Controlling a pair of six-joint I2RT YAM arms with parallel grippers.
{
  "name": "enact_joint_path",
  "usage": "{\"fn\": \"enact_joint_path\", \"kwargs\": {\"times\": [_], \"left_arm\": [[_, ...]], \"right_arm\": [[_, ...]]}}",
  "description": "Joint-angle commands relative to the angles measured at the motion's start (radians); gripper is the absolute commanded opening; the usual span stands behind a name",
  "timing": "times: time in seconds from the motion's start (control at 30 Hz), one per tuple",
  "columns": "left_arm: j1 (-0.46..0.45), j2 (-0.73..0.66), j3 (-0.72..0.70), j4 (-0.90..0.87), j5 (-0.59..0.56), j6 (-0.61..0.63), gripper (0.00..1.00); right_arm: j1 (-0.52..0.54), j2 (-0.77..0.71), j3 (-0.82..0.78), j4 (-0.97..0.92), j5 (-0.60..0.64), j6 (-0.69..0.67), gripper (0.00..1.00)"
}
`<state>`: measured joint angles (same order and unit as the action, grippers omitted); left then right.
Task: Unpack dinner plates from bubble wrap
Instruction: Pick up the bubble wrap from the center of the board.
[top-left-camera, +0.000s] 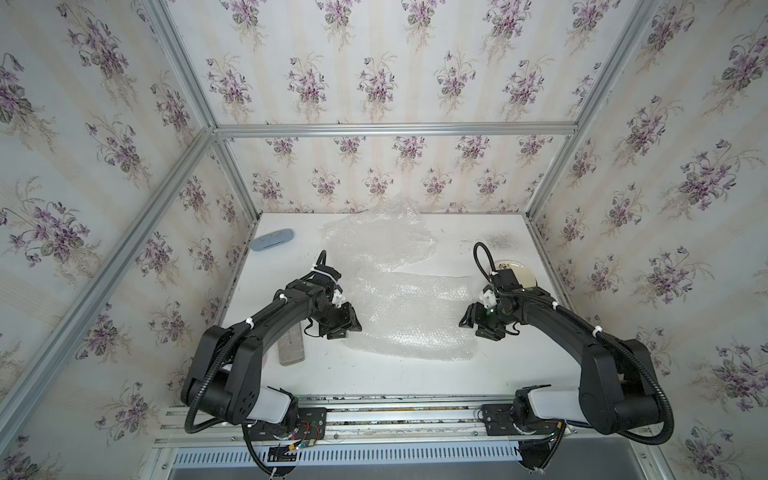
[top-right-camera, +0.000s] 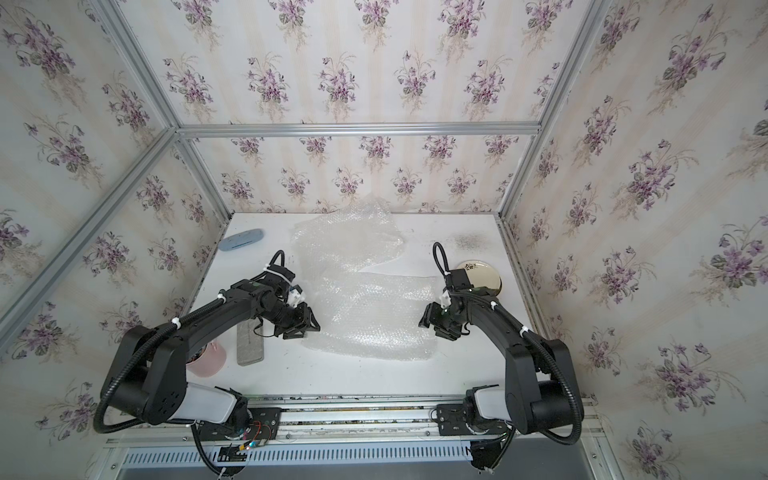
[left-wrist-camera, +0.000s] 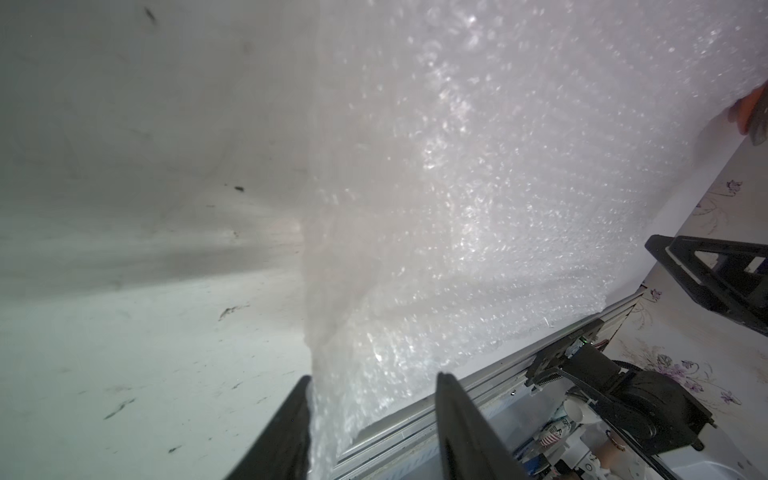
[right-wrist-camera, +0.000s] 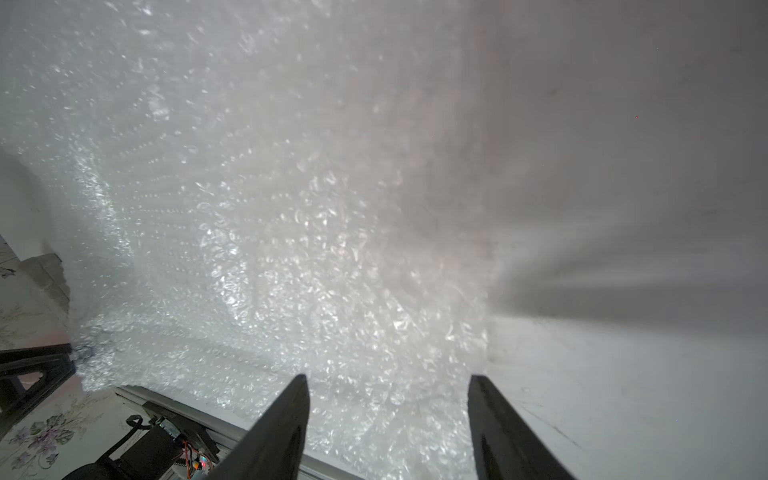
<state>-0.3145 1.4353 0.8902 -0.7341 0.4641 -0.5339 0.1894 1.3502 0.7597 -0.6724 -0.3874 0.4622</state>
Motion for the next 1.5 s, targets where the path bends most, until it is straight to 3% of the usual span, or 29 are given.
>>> {"fn": "enact_joint_path", "kwargs": {"times": [0.0, 0.17, 0.43, 0.63, 0.77, 0.87, 0.9, 0.93, 0.97, 1.0, 1.03, 1.23, 1.33, 1.47], "left_arm": [[-0.001, -0.049, 0.044, -0.077, -0.055, 0.017, 0.68], [0.0, -0.032, 0.104, -0.106, -0.03, 0.044, 0.76], [-0.001, 0.152, 0.138, -0.119, -0.012, 0.13, 0.77], [-0.001, 0.201, 0.118, -0.113, 0.0, 0.153, 0.77], [-0.019, 0.209, 0.085, -0.064, 0.052, 0.139, 0.77], [-0.039, 0.215, 0.062, -0.025, 0.085, 0.118, 0.77], [-0.041, 0.22, 0.055, -0.014, 0.091, 0.113, 0.75], [-0.043, 0.225, 0.053, -0.009, 0.094, 0.112, 0.66], [-0.042, 0.225, 0.057, -0.008, 0.096, 0.112, 0.35], [-0.043, 0.216, 0.06, -0.008, 0.092, 0.111, 0.13], [-0.041, 0.199, 0.067, -0.011, 0.092, 0.107, 0.04], [-0.035, -0.003, 0.242, -0.076, 0.066, 0.024, 0.02], [-0.013, -0.001, 0.393, -0.079, 0.049, 0.013, 0.02], [0.021, 0.101, 0.608, -0.076, -0.005, 0.05, 0.02]], "right_arm": [[0.0, -0.014, 0.022, -0.058, 0.018, -0.045, 0.64], [0.0, -0.107, -0.009, -0.057, 0.03, -0.021, 0.67], [-0.001, -0.111, -0.189, 0.122, -0.083, 0.06, 0.7], [0.0, -0.096, -0.25, 0.216, -0.149, 0.093, 0.69], [0.0, -0.067, -0.299, 0.31, -0.207, 0.132, 0.63], [0.0, -0.067, -0.297, 0.359, -0.22, 0.171, 0.52], [-0.001, -0.076, -0.291, 0.374, -0.218, 0.188, 0.44], [0.0, -0.085, -0.283, 0.381, -0.213, 0.204, 0.34], [0.001, -0.097, -0.269, 0.381, -0.204, 0.216, 0.17], [0.001, -0.114, -0.248, 0.37, -0.192, 0.222, 0.06], [0.003, -0.131, -0.225, 0.351, -0.18, 0.225, 0.0], [0.017, -0.235, 0.049, 0.257, -0.127, 0.248, 0.0], [0.018, -0.172, 0.209, 0.273, -0.13, 0.259, 0.0], [0.019, 0.002, 0.438, 0.326, -0.136, 0.246, 0.0]]}}
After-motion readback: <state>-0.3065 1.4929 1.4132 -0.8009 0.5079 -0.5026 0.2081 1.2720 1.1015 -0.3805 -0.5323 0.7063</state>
